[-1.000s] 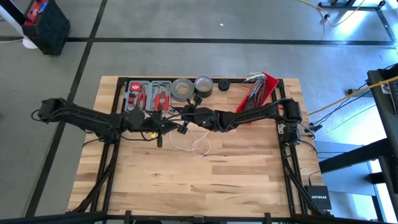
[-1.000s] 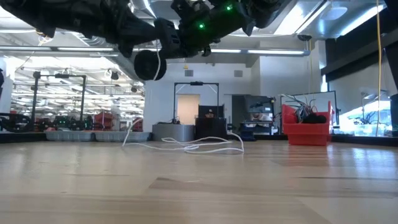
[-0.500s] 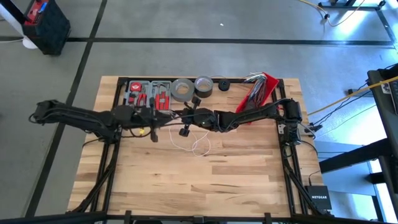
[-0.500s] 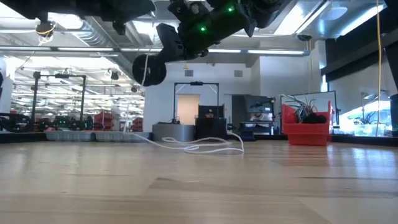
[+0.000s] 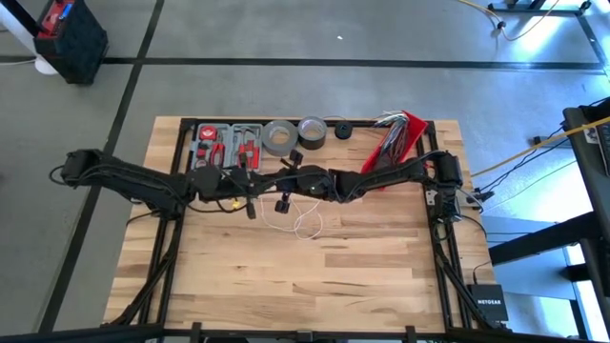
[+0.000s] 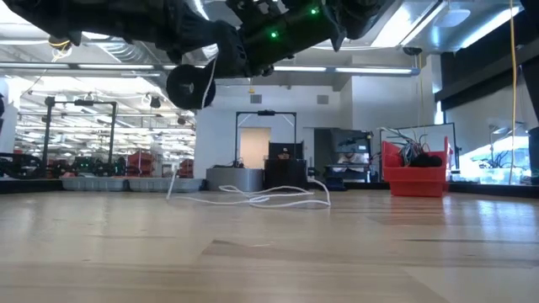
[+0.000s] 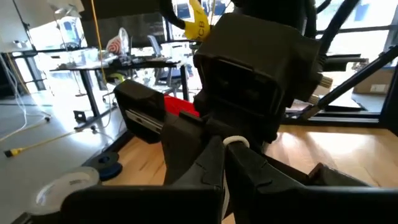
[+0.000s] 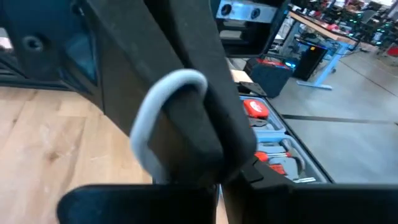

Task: Coil cords
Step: Coil the white wire on the black spool

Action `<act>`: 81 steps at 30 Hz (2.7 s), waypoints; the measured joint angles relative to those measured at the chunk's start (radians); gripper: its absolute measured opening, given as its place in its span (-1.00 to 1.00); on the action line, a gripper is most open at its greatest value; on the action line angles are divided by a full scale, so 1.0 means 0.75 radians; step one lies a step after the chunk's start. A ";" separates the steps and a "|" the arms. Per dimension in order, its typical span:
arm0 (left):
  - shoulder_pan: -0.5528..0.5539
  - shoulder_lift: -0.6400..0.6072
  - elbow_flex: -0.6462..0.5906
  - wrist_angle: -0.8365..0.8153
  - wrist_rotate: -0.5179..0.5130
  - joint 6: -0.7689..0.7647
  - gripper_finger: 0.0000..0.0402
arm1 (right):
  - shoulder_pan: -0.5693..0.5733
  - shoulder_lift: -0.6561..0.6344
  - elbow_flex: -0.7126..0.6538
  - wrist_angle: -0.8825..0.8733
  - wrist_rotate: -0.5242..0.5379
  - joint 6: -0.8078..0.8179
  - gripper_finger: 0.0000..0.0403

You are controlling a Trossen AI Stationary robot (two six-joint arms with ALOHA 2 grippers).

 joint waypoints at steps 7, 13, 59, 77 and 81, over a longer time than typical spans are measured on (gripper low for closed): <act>-0.076 0.047 0.002 0.006 -0.008 -0.033 -1.00 | 0.003 0.000 0.000 0.002 0.055 0.057 -0.97; -0.101 0.000 0.001 -0.123 0.000 0.019 -1.00 | -0.001 -0.016 0.003 0.000 0.111 0.052 -0.97; -0.071 -0.007 -0.023 -0.157 -0.131 -0.003 -1.00 | 0.112 -0.106 0.006 0.281 0.100 -0.033 -0.97; -0.061 -0.014 -0.011 -0.427 -0.154 0.241 -1.00 | 0.230 -0.225 -0.001 0.100 0.314 -0.159 -0.97; -0.061 -0.014 -0.010 -0.430 -0.151 0.248 -1.00 | 0.285 -0.262 -0.003 0.077 0.429 -0.244 -0.97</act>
